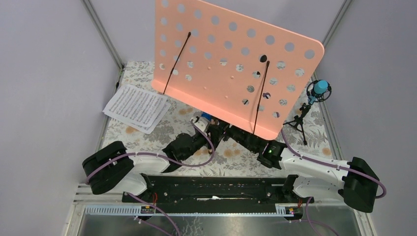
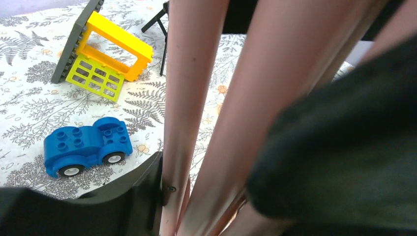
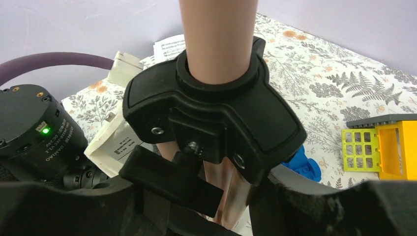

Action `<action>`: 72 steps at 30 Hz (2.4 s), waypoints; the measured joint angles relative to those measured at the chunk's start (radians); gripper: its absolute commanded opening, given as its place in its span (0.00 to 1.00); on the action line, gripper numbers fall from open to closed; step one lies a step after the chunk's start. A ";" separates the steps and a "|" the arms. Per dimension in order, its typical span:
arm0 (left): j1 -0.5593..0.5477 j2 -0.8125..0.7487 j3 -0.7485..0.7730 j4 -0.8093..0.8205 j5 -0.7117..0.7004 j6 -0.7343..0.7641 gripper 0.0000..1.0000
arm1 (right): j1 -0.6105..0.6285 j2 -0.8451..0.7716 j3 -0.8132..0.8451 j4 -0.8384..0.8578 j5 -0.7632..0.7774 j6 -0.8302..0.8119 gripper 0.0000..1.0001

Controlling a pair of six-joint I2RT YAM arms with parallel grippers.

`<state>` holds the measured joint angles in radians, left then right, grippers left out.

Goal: Pack up the instrument practice props

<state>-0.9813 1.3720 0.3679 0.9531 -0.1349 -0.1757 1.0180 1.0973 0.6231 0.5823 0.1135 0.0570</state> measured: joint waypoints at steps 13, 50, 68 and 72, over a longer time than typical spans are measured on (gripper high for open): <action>0.041 -0.004 -0.008 0.012 0.021 -0.088 0.00 | -0.014 0.103 0.137 -0.109 0.010 0.013 0.00; 0.030 -0.650 -0.156 -0.942 -0.270 -0.454 0.00 | -0.107 0.852 0.614 -0.212 -0.261 0.592 0.00; 0.445 -0.248 -0.002 -0.705 0.027 -0.335 0.03 | -0.266 1.196 0.946 -0.371 -0.400 0.654 0.24; 0.471 -0.204 0.030 -0.688 0.095 -0.323 0.40 | -0.266 1.240 1.043 -0.456 -0.419 0.655 0.67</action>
<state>-0.5102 1.1679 0.3981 0.2649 -0.0402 -0.4992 0.7517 2.3371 1.6665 0.1261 -0.3054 0.7116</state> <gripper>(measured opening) 0.174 0.584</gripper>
